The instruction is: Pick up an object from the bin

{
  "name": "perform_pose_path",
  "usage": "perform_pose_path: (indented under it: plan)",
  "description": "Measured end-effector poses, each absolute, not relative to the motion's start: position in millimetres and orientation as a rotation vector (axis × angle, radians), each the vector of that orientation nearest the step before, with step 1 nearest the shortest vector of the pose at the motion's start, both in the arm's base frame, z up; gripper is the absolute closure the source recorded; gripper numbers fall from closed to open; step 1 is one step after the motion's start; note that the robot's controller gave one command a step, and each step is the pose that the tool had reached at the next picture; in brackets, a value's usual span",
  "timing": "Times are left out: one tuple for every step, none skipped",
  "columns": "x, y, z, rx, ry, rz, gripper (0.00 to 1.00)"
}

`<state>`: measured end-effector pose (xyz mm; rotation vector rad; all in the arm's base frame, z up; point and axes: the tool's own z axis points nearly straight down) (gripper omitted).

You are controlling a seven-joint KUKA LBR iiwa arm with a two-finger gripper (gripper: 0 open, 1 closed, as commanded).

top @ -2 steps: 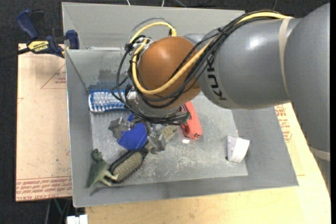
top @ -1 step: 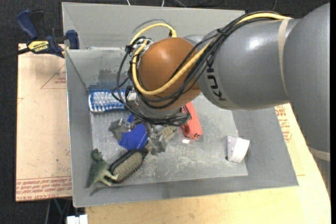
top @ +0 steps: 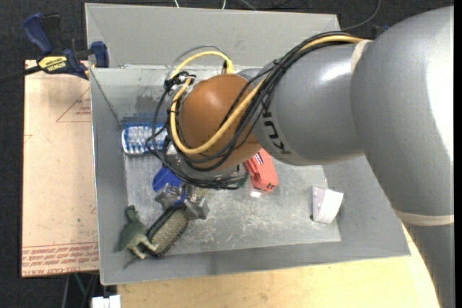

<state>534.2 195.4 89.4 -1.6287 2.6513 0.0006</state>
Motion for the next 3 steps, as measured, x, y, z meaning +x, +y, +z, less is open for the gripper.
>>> perform_pose_path:
  plan:
    - [534.3, 195, 89, -1.627, 2.652, 0.001, 1.0]
    - [548.3, 194, 192, -1.636, 2.647, 0.004, 1.0]
    - [533.2, 197, 142, -1.606, 2.663, 0.003, 1.0]
